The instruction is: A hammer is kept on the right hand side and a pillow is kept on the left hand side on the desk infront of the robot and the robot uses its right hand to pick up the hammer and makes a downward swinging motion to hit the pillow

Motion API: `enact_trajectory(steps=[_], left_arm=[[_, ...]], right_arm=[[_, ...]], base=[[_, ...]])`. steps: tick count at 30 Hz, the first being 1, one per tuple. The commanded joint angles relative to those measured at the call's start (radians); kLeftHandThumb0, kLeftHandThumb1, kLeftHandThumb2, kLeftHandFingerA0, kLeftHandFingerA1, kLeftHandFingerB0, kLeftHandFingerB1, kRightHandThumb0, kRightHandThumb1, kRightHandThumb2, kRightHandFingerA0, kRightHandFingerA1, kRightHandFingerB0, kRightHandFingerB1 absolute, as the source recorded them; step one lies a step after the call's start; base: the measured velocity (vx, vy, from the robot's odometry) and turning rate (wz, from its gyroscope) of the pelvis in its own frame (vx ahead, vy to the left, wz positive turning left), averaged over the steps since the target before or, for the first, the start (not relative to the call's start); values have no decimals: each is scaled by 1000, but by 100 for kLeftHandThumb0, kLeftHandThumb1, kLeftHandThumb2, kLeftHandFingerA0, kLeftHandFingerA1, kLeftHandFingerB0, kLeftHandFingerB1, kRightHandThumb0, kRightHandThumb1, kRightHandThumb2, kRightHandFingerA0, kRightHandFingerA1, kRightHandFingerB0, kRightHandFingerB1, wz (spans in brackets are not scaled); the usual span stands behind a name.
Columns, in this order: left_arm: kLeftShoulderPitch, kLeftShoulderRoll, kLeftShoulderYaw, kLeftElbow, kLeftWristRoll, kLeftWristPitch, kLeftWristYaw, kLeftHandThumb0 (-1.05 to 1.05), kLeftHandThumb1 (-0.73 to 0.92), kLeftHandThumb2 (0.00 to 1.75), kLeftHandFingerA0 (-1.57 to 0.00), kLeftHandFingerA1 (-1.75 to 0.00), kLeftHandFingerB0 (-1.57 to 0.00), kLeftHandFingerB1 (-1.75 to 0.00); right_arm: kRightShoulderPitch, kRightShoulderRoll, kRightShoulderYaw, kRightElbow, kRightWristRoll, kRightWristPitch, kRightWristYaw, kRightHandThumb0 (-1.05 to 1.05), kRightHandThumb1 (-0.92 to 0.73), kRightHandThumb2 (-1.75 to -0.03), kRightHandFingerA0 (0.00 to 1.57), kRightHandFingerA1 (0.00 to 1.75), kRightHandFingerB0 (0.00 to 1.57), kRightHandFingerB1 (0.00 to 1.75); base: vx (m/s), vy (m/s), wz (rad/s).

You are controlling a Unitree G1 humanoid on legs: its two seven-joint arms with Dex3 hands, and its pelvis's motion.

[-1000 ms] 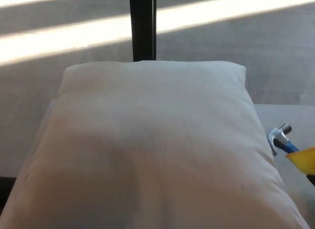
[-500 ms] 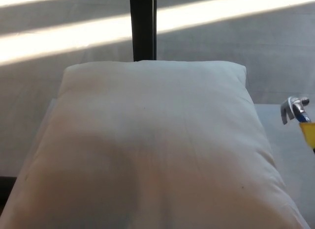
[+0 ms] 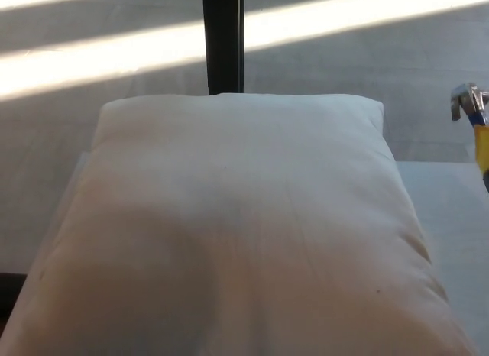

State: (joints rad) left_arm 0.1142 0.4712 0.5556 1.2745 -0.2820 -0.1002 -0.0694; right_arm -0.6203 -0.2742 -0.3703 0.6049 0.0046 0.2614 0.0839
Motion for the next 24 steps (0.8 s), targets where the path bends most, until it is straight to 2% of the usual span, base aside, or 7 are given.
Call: enact_trajectory(steps=[1, 7, 10, 12, 13, 19, 24], left_arm=[[31, 11, 19, 21, -17, -37, -37, -69, 68, 60, -74, -65, -67, -49], [30, 13, 19, 17, -16, -22, -28, -68, 69, 61, -73, -61, -68, -49], [28, 20, 10, 14, -6, -23, -24, -67, 72, 61, -74, -62, -68, -48], [25, 21, 8, 15, -3, -18, -15, -68, 71, 61, -74, -60, -70, -48], [28, 21, 17, 16, -12, -30, -33, -67, 71, 61, -73, -64, -68, -50], [39, 22, 1, 17, 4, -41, -47, -69, 72, 61, -71, -64, -64, -49], [34, 22, 3, 18, 4, -31, -18, -70, 69, 61, -76, -65, -73, -50]], right_arm=[[-384, 23, -35, -184, 402, 705, 209, -34, -59, -119, 104, 175, 62, 175], [-436, 74, -1, -179, 379, 743, 202, -36, -63, -115, 102, 175, 67, 170], [-491, 56, 13, -110, 374, 799, 255, -35, -61, -117, 103, 175, 72, 159], [-510, 43, 44, -111, 360, 802, 287, -32, -57, -121, 103, 175, 74, 159], [-534, 39, 37, -89, 365, 827, 291, -34, -63, -111, 104, 175, 77, 163], [-592, 14, 65, -82, 358, 866, 348, -33, -59, -118, 105, 175, 80, 166], [-652, -14, 109, -73, 367, 907, 434, -32, -54, -120, 103, 175, 89, 156]], base=[[0, 0, 0], [0, 0, 0], [0, 0, 0], [0, 0, 0], [0, 0, 0], [0, 0, 0], [0, 0, 0]])
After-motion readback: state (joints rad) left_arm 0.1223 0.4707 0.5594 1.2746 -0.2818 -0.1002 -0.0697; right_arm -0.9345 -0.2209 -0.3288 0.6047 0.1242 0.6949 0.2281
